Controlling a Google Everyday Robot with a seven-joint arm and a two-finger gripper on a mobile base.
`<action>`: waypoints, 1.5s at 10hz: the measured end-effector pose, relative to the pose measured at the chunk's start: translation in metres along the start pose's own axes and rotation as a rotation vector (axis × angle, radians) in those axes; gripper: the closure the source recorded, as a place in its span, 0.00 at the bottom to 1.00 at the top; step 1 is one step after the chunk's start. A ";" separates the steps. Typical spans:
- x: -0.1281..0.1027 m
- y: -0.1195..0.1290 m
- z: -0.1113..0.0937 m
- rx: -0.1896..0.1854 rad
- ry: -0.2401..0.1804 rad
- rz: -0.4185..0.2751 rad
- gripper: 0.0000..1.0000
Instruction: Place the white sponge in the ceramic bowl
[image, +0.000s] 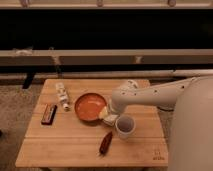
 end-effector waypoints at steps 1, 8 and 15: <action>-0.001 -0.005 0.004 -0.002 -0.015 -0.027 0.20; -0.013 -0.018 0.023 -0.029 -0.075 -0.159 0.20; -0.003 -0.016 0.038 -0.180 -0.107 -0.115 0.20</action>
